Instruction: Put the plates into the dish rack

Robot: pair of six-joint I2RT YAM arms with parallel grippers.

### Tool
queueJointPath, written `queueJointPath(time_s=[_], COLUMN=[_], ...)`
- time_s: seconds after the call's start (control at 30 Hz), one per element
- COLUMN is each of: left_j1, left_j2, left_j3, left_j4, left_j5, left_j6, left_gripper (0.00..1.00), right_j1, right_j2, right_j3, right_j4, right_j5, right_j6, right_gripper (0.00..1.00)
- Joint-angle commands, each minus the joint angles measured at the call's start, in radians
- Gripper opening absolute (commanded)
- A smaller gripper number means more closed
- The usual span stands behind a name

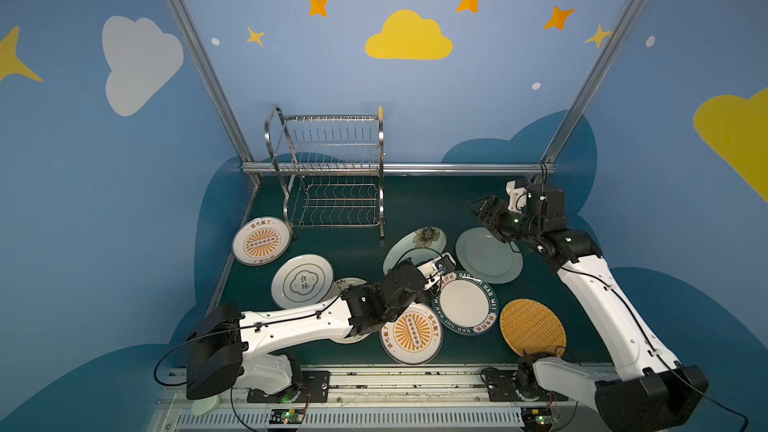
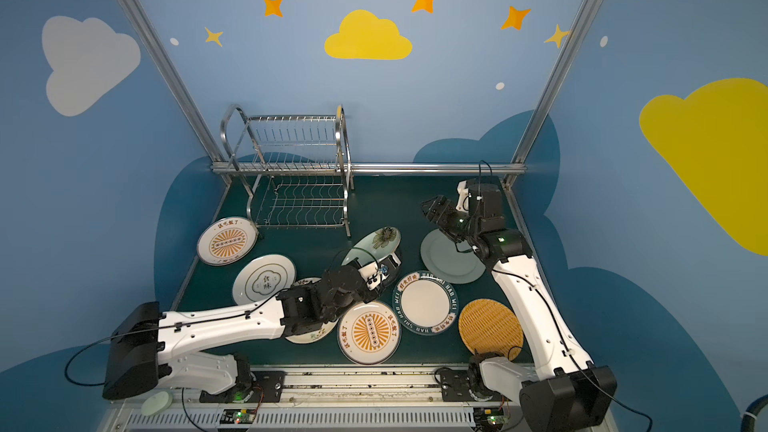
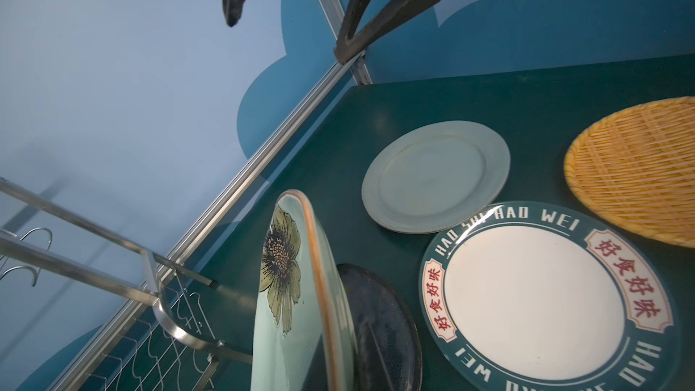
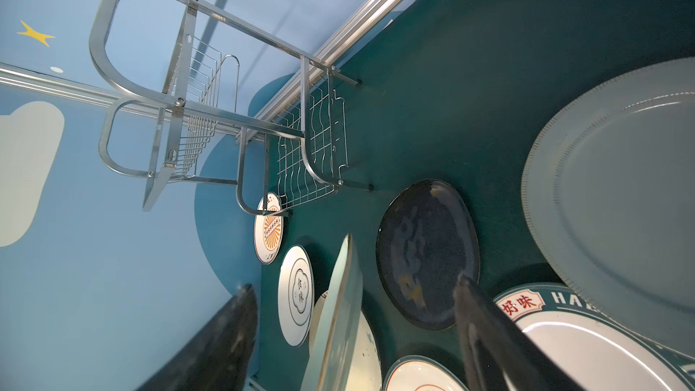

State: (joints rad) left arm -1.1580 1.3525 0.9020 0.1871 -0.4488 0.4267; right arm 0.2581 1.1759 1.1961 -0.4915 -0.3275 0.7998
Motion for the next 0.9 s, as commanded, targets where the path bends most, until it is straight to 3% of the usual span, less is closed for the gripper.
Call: queueJointPath(time_s=[0.0, 0.5, 0.7, 0.87], left_j1=[0.014, 0.096, 0.183, 0.263], left_j2=[-0.055, -0.208, -0.249, -0.265], left_j3=[0.004, 0.119, 0.232, 0.338], left_j4=[0.126, 0.11, 0.094, 0.061], left_j5=[-0.068, -0.074, -0.062, 0.01], left_j6=[-0.015, -0.107, -0.195, -0.267], left_gripper=[0.04, 0.04, 0.04, 0.04], right_j1=[0.005, 0.02, 0.033, 0.06], right_j2=[0.003, -0.058, -0.084, -0.099], right_j3=[0.004, -0.119, -0.164, -0.177], right_j4=[0.003, -0.011, -0.002, -0.001], right_j5=[0.02, -0.008, -0.021, -0.016], right_j6=[-0.048, -0.12, -0.133, -0.145], right_gripper=[0.82, 0.9, 0.9, 0.9])
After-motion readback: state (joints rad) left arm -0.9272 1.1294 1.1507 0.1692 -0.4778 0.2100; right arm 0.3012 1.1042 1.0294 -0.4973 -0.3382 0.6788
